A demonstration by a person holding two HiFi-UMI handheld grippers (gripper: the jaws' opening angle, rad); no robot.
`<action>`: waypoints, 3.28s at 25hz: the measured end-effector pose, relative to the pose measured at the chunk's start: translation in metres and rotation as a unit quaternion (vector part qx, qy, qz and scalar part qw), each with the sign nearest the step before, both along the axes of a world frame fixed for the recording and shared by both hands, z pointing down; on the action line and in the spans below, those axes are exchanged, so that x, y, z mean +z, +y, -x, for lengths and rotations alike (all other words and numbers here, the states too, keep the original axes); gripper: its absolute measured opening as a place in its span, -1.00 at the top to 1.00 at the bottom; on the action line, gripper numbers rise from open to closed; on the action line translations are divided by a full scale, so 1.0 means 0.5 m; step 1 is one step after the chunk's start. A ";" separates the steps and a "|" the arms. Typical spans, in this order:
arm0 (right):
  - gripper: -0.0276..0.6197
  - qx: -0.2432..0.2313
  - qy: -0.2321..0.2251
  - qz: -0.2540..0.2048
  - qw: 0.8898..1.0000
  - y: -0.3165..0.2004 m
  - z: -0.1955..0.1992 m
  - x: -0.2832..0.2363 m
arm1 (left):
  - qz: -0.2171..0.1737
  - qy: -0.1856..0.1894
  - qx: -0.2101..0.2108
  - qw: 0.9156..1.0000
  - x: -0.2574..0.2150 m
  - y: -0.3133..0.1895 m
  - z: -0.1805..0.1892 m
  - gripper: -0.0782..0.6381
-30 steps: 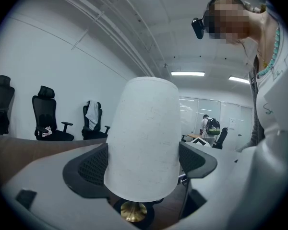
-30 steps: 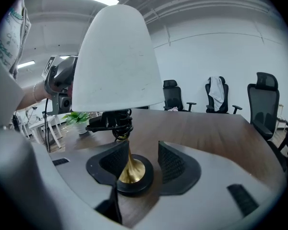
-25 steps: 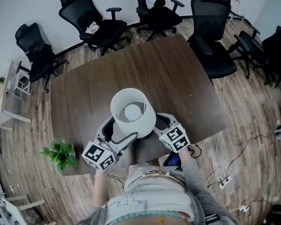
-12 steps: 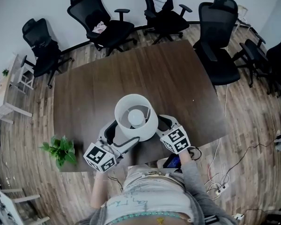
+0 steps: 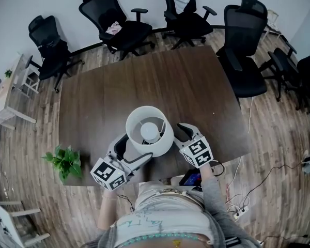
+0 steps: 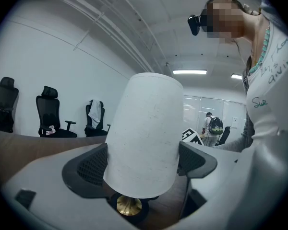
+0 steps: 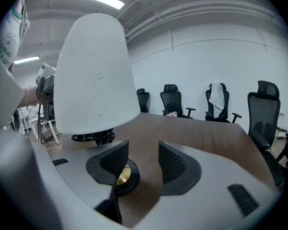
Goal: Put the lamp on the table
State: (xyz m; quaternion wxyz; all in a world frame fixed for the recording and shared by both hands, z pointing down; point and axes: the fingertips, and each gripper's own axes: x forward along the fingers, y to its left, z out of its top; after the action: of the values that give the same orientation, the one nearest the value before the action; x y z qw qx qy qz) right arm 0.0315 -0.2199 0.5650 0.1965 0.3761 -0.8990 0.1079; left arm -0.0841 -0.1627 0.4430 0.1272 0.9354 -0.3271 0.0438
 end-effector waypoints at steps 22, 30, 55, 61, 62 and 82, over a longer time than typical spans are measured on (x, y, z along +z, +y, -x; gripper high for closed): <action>0.32 -0.039 0.004 -0.011 0.999 0.020 -0.058 -0.040 | 0.011 0.008 -0.067 0.998 0.023 0.029 0.005 -0.54; 0.32 -0.045 -0.018 -0.017 0.999 0.030 -0.073 -0.075 | 0.006 -0.009 -0.085 0.996 0.023 0.035 -0.006 -0.54; 0.33 -0.089 -0.083 -0.034 0.992 0.061 -0.026 -0.174 | -0.010 0.003 -0.131 0.991 -0.002 0.054 0.006 -0.44; 0.39 -0.097 -0.090 -0.035 0.991 0.073 -0.020 -0.184 | -0.015 0.009 -0.141 0.990 -0.010 0.061 0.011 -0.34; 0.43 -0.098 -0.091 -0.037 0.990 0.075 -0.019 -0.186 | -0.017 0.009 -0.143 0.990 -0.011 0.064 0.012 -0.28; 0.79 -0.145 -0.070 -0.056 0.985 0.127 0.009 -0.208 | -0.038 0.001 -0.183 0.982 -0.014 0.100 0.001 0.55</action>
State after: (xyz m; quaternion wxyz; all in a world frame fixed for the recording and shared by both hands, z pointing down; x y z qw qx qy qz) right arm 0.0270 -0.1566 0.4609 0.1255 0.2436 -0.9602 0.0542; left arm -0.0846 -0.1127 0.4360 0.0976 0.8639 -0.4941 0.0059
